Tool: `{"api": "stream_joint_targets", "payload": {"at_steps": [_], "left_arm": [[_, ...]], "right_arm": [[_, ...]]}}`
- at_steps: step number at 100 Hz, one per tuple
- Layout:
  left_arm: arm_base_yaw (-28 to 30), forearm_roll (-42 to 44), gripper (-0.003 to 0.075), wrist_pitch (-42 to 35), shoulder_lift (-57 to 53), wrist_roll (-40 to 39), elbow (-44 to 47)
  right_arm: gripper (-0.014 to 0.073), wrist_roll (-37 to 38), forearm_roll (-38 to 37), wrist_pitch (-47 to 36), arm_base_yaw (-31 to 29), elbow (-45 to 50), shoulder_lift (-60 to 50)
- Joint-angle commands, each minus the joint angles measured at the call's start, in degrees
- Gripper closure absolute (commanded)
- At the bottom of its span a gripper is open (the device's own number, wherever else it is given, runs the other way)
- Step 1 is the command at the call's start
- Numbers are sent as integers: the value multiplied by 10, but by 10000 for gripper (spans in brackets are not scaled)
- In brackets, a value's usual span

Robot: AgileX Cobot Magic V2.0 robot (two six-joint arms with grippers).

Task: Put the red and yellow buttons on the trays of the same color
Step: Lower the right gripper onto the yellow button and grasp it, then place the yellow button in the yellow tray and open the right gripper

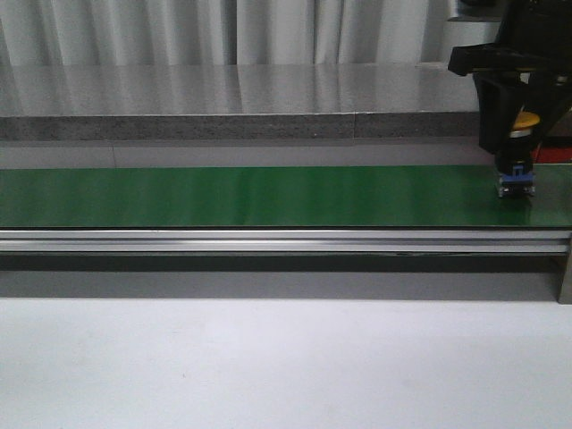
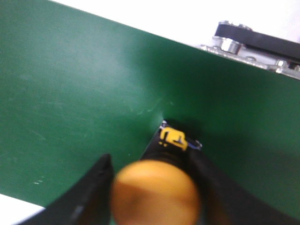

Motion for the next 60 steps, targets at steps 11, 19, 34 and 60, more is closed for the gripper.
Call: {"api": "stream_joint_targets", "payload": {"at_steps": [11, 19, 34, 60], "left_arm": [[-2, -17, 740, -28, -15, -3, -14], [-2, -17, 740, -28, -15, -3, -14], [-2, -17, 740, -28, -15, -3, -14], [-2, -17, 740, -28, -15, -3, -14]], "right_arm": [[421, 5, -9, -3, -1, -14, -32], [421, 5, -9, 5, -1, -14, -41], [421, 5, -9, 25, -9, -6, -76], [421, 8, -9, 12, -83, 80, -179]]}}
